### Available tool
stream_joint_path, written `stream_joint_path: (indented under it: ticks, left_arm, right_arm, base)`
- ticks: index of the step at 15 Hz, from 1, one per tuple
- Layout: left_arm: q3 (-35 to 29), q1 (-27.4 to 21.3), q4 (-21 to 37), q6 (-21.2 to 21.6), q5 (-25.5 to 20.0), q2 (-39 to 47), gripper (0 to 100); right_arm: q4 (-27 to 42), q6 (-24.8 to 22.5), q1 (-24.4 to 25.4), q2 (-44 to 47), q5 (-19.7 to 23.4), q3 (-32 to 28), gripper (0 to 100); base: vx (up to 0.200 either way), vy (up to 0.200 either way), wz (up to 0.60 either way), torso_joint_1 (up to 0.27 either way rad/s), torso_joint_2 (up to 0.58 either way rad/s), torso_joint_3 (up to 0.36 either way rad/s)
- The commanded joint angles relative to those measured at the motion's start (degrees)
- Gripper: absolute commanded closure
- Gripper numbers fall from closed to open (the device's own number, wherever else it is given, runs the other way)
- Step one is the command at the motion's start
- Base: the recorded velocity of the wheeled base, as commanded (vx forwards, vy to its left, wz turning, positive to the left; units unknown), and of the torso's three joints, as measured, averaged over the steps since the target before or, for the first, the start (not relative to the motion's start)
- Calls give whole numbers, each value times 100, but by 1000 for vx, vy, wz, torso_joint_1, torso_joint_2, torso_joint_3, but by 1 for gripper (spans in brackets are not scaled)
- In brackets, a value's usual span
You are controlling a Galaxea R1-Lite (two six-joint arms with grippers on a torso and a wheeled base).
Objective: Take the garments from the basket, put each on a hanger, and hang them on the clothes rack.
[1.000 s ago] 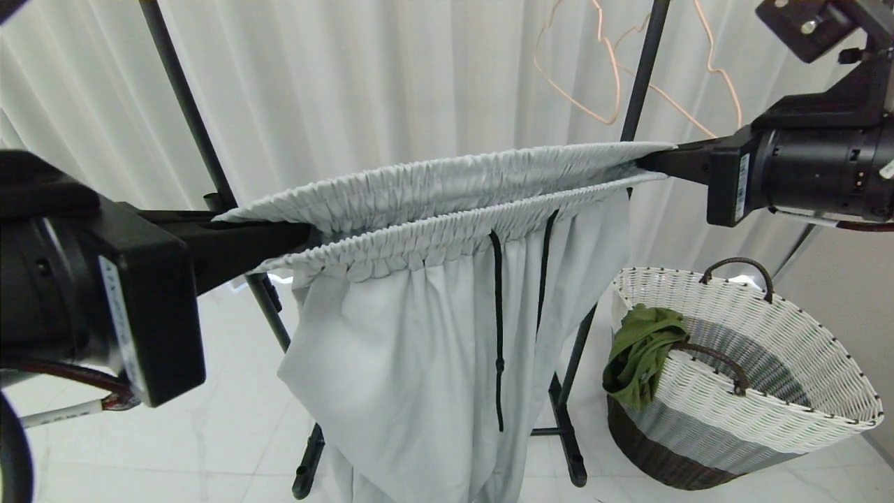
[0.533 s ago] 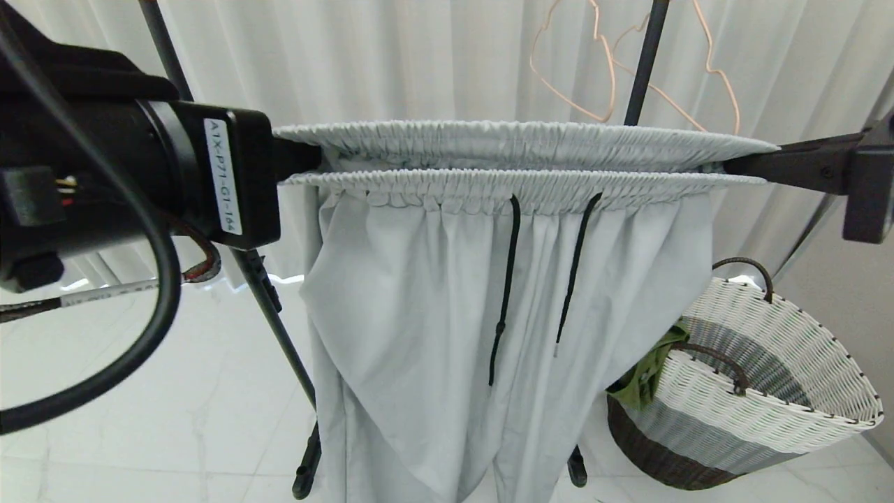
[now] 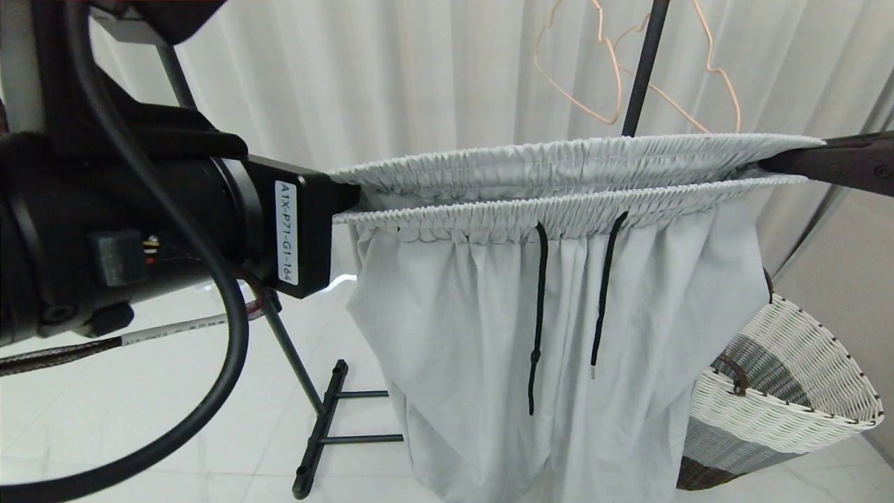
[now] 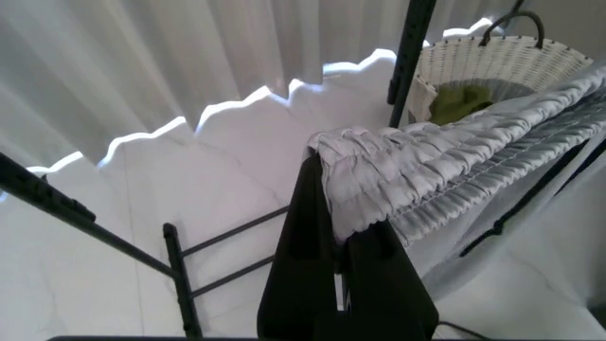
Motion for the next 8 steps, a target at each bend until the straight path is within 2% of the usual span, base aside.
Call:
stream_joint_path:
  ticks: [1, 3, 4, 8]
  left_arm:
    - [2, 1, 0, 7, 0, -32, 100]
    - [99, 1, 0, -2, 0, -76, 100]
    - [82, 1, 0, 7, 0, -76, 100]
    - [82, 1, 0, 24, 9, -164, 100]
  right_arm:
    - [-5, -6, 13, -8, 7, 13, 100]
    - [-5, -15, 13, -8, -2, 31, 100]
    - [-5, -15, 13, -8, -2, 40, 0]
    - [-5, -15, 13, -104, 7, 171, 0]
  base:
    - [0, 0, 0, 0, 0, 0]
    - [0, 0, 0, 0, 0, 0]
    - [0, 0, 0, 0, 0, 0]
    - [0, 0, 0, 0, 0, 0]
